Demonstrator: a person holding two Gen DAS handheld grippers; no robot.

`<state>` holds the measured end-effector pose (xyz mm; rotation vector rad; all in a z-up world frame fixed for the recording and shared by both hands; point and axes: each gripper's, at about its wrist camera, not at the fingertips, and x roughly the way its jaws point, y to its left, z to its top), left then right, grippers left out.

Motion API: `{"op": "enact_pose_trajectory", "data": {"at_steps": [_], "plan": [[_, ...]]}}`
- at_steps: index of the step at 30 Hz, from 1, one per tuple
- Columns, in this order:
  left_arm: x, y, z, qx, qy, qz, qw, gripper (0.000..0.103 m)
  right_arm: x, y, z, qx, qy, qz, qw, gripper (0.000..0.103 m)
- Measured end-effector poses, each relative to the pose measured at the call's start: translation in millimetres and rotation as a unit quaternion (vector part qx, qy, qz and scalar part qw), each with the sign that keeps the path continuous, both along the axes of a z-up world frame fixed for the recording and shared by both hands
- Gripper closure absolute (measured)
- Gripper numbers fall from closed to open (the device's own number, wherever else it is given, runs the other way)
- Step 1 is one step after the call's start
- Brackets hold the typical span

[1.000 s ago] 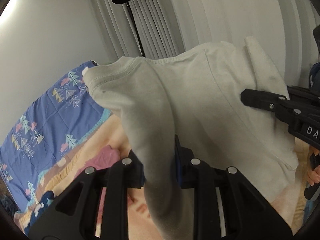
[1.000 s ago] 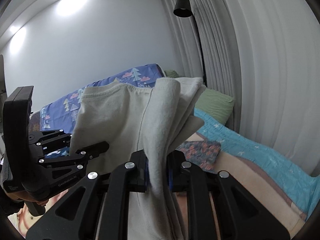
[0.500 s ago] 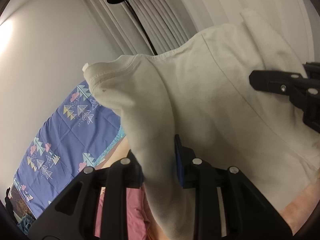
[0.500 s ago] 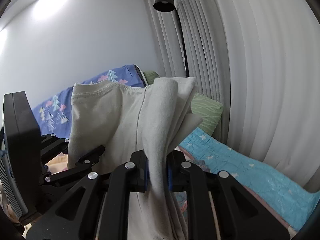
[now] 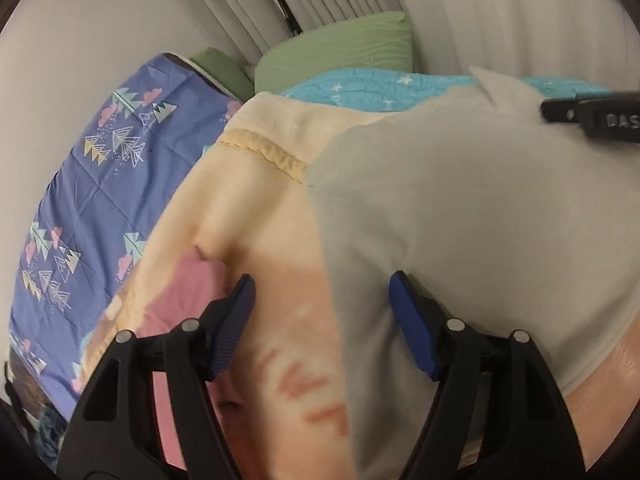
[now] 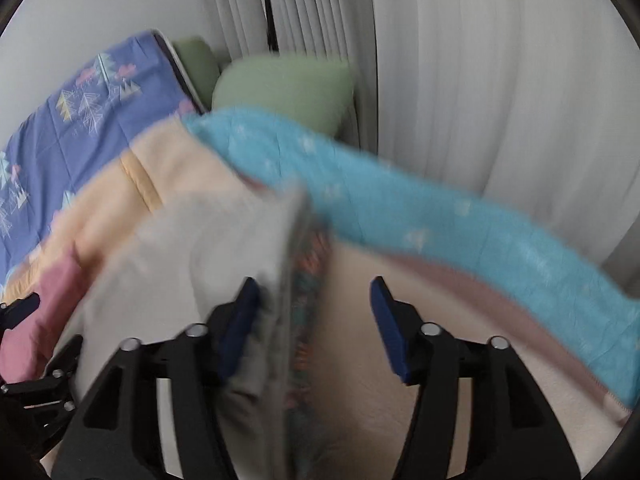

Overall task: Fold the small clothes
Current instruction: 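Lift the grey shirt with both grippers and carry it beside the patterned cloth, then lower the grey shirt onto the patterned cloth and open both grippers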

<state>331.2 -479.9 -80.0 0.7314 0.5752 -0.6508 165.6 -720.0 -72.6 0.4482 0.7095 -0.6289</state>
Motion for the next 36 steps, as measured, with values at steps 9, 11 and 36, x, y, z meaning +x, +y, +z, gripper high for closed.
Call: {"op": "enact_pose_trajectory", "data": {"at_steps": [9,11,36], "plan": [[-23,10,-10,-0.018,0.010,0.008,0.9998,0.056,-10,0,-12,-0.003,-0.018,-0.047,0.999,0.026],[-39,16,-2,-0.029,0.009,0.015,0.9994,0.051,-15,0,-9,-0.011,-0.021,-0.059,0.998,0.024],[-223,214,123,-0.264,0.006,0.016,0.9643,0.002,-248,249,118,-0.140,-0.150,-0.004,0.979,0.009]]}}
